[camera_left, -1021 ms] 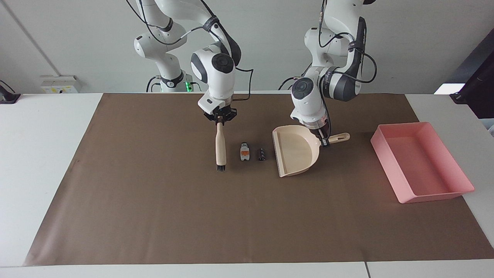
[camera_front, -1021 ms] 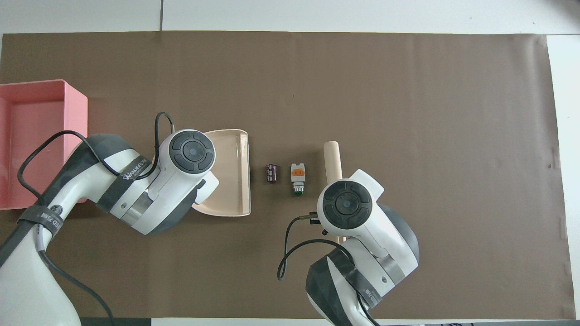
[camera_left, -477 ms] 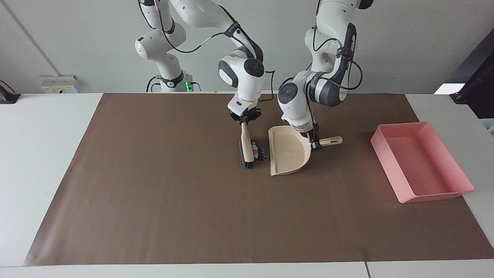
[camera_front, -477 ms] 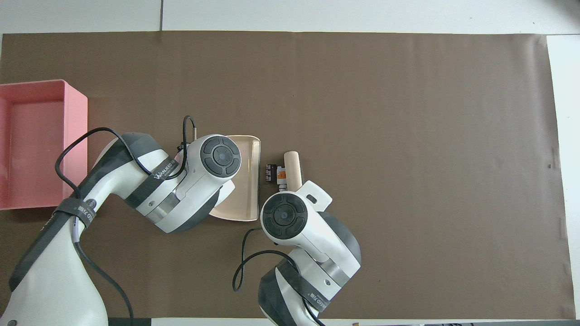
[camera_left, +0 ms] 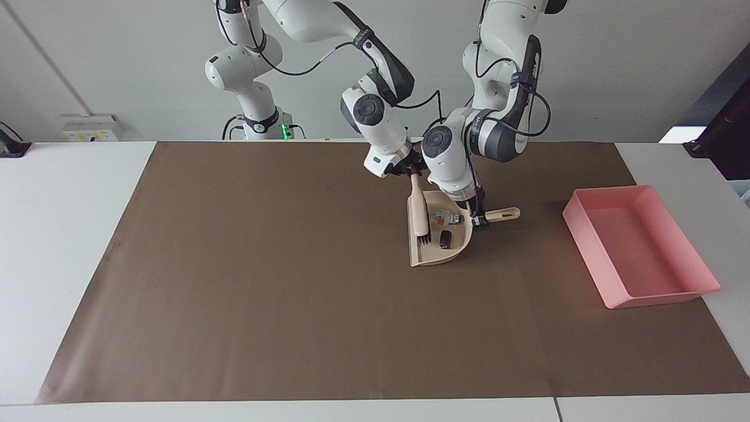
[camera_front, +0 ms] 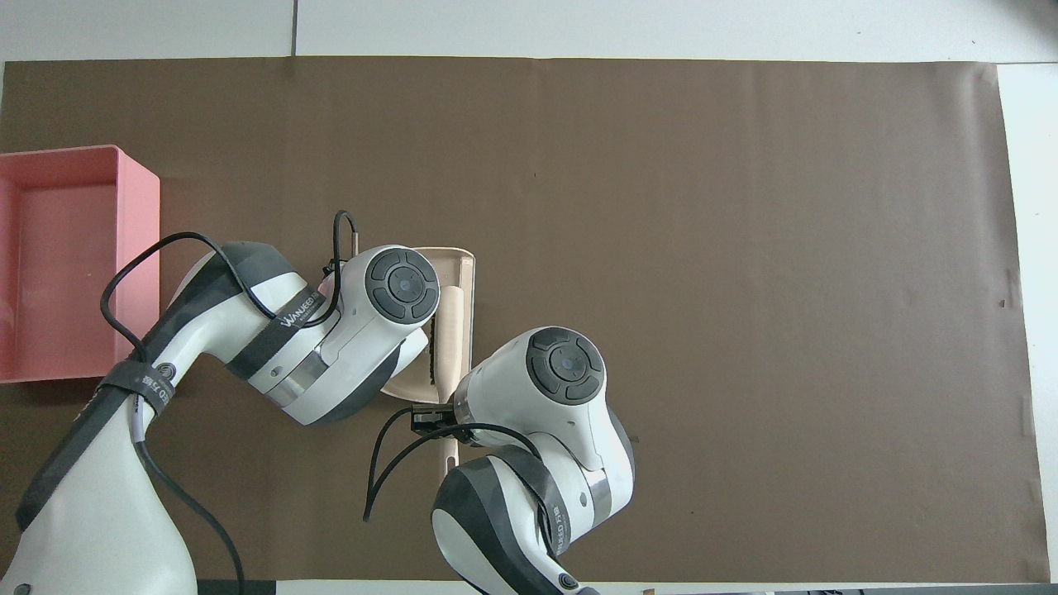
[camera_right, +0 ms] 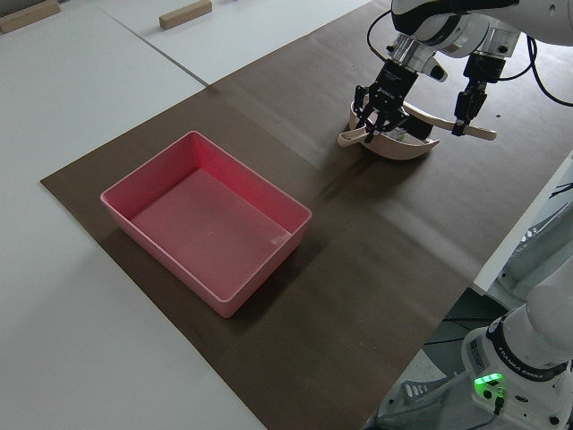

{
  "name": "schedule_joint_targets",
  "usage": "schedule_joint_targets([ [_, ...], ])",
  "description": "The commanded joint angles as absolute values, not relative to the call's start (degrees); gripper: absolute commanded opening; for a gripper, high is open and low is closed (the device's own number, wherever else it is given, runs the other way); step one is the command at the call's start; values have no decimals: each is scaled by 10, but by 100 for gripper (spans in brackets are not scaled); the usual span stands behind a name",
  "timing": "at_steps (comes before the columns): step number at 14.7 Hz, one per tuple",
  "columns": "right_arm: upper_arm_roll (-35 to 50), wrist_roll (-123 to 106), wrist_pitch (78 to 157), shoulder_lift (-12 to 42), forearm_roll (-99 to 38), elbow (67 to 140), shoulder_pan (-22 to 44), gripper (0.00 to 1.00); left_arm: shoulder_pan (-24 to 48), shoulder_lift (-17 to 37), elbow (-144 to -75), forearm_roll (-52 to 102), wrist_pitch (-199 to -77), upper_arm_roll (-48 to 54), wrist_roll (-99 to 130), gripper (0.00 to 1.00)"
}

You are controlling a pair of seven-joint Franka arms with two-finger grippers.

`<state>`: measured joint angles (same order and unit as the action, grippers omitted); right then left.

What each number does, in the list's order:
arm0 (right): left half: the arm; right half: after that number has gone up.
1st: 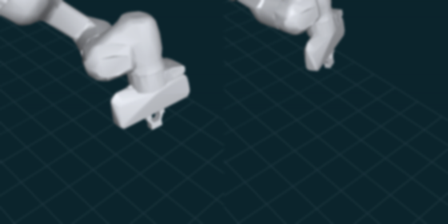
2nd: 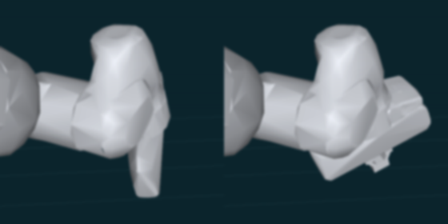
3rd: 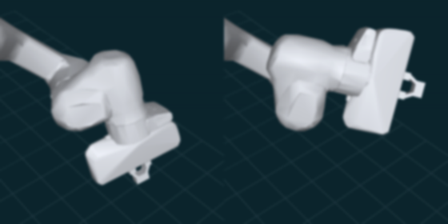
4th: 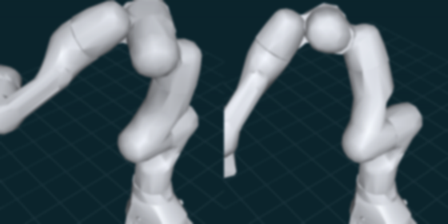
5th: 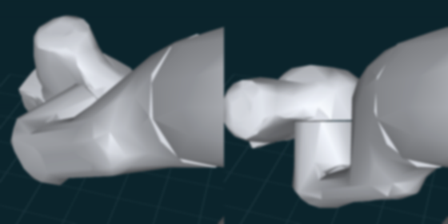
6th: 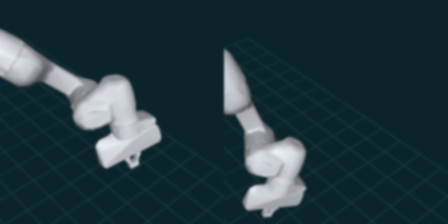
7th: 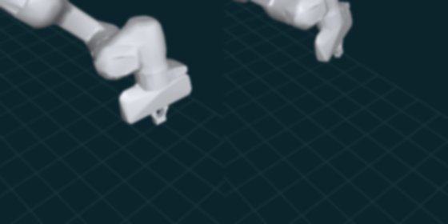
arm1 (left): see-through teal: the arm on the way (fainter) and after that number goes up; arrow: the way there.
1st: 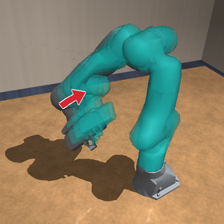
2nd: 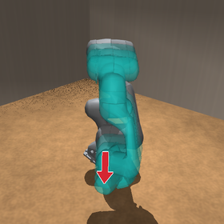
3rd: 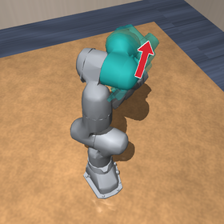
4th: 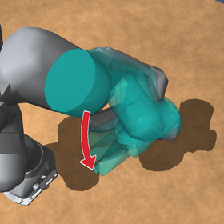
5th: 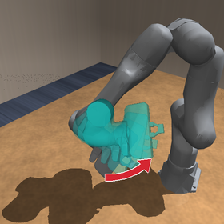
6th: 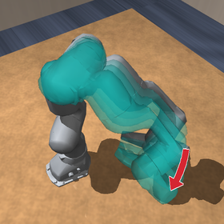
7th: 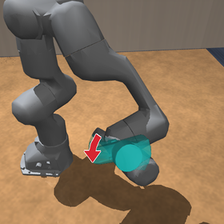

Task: Clean e-waste and dump in bin
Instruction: 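Sweep the e-waste pieces into the dustpan with the brush in the right gripper, then carry the dustpan to the pink bin while the right gripper returns the brush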

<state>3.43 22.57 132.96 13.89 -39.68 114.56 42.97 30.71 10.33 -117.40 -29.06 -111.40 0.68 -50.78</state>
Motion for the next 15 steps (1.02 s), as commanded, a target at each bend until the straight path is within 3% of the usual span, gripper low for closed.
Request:
schedule_joint_targets([
  [1,36,210,1326,145,-426,1120,425,0,311,97,-1192,-297,-1149,2,-515,2],
  [5,28,238,1250,84,-392,1128,401,0,282,78,-1231,-291,-1246,3,-514,1],
  [10,28,345,1170,24,-245,1124,370,0,254,71,-1233,-265,-1259,4,-529,1],
  [15,29,334,1036,-56,-123,1123,263,0,196,37,-1223,-207,-1251,4,-650,1],
])
